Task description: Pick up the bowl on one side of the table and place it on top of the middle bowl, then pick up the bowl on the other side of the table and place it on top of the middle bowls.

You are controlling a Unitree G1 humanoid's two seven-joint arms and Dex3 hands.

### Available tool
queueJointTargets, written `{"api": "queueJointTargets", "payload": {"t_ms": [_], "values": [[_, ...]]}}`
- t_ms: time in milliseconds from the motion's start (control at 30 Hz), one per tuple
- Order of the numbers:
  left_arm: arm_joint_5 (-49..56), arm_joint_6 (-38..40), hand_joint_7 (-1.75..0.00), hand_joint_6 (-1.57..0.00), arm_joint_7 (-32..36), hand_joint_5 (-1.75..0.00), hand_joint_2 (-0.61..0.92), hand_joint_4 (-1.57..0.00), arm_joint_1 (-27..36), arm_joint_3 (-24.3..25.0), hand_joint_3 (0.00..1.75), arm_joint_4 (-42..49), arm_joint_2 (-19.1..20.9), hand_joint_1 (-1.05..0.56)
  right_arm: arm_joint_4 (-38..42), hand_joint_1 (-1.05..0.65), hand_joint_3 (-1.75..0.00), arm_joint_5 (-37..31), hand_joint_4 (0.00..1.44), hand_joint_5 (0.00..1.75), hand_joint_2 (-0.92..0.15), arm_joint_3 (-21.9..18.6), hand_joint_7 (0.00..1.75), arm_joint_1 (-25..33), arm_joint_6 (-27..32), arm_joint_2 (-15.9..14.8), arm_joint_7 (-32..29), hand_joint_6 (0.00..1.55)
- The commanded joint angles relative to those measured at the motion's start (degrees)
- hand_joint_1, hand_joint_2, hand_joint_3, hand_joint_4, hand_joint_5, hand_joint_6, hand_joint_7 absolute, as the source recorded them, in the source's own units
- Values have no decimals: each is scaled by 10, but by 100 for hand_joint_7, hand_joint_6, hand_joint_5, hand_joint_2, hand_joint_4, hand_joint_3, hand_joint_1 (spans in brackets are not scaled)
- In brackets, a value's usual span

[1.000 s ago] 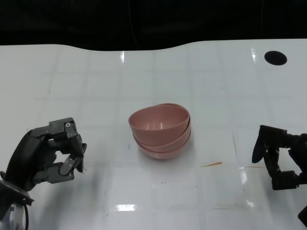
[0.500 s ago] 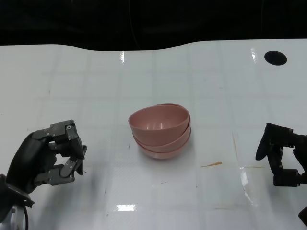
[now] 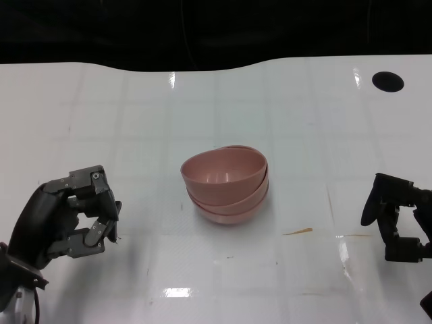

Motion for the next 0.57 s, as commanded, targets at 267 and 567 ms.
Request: {"api": "queueJointTargets", "payload": {"t_ms": [267,567], "values": [[1,-7,-159,-76,-2,-175,64,-85,-5,2,103,4,8,-18,6,6,-145,-3,89,175,-46,-3,158,-6,-5,-14,-4,72],[3,8,-159,-77,8,-175,64,-85,6,1,102,-18,8,-18,1,6,-146,-3,88,175,-45,-6,158,-2,-3,-13,-3,74]]}}
